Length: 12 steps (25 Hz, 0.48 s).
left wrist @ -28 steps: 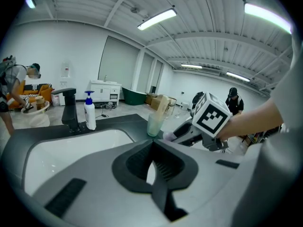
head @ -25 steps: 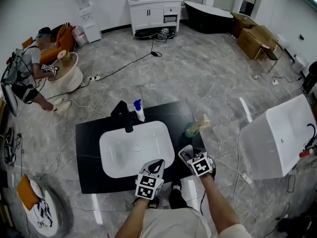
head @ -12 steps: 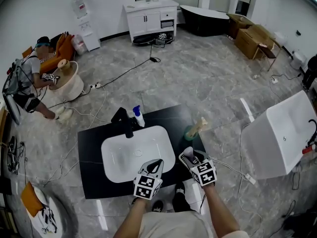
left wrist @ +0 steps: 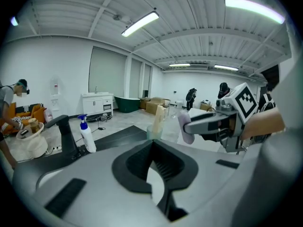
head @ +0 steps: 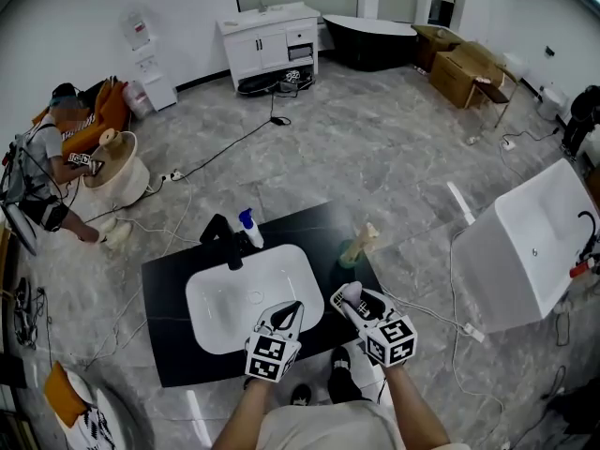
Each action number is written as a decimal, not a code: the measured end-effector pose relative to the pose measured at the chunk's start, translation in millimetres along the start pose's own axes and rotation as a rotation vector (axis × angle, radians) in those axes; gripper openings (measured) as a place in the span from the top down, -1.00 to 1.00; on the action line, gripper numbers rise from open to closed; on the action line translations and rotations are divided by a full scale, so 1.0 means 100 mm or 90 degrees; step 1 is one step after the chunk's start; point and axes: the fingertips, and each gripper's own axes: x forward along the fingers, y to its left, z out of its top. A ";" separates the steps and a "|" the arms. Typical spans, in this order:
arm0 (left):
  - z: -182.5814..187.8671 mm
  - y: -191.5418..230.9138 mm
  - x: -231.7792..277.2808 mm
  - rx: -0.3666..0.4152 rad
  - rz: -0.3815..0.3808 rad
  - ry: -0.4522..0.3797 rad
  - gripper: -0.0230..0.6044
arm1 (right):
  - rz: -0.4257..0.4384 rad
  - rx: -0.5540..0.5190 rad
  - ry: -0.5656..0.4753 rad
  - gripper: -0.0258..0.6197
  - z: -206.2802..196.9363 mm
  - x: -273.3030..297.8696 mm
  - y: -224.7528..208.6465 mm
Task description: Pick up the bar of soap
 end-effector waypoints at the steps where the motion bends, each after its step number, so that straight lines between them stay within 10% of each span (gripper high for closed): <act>1: 0.01 0.00 -0.01 0.004 -0.001 -0.001 0.91 | 0.010 0.002 -0.021 0.35 0.04 -0.04 0.02; 12: 0.15 -0.11 -0.11 0.020 -0.015 -0.028 0.91 | 0.074 0.025 -0.155 0.35 0.20 -0.44 0.13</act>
